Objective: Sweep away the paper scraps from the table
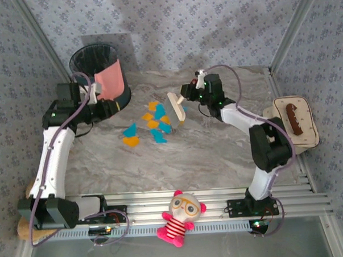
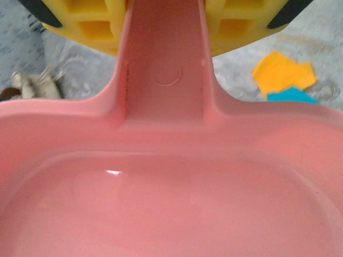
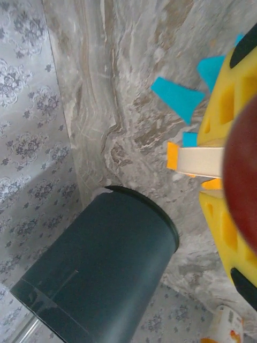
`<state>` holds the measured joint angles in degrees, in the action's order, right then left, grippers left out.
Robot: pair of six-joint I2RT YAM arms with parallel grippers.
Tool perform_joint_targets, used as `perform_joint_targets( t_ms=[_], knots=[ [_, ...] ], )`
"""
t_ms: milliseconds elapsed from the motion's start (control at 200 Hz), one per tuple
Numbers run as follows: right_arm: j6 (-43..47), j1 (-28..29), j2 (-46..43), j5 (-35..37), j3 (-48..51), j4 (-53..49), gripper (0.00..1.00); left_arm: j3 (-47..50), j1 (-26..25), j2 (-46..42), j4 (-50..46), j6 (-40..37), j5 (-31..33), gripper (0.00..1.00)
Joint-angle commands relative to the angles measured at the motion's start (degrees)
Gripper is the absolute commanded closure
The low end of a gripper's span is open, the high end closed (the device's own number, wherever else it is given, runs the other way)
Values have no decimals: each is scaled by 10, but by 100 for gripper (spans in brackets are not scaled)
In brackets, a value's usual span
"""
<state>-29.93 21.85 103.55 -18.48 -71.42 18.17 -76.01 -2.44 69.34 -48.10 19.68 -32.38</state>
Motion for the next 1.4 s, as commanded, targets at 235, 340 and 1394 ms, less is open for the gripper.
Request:
perform_joint_targets(
  t_ms=[235, 340, 1394],
  knots=[
    [-107, -14, 149, -42, -153, 45, 100, 58, -36, -57, -48, -65, 48, 100],
    [-121, -19, 175, -33, -166, 46, 100, 64, -47, -57, -48, -67, 53, 100],
    [-9, -4, -63, 226, 121, -131, 100, 71, -208, 53, -71, -127, 168, 100]
  ],
)
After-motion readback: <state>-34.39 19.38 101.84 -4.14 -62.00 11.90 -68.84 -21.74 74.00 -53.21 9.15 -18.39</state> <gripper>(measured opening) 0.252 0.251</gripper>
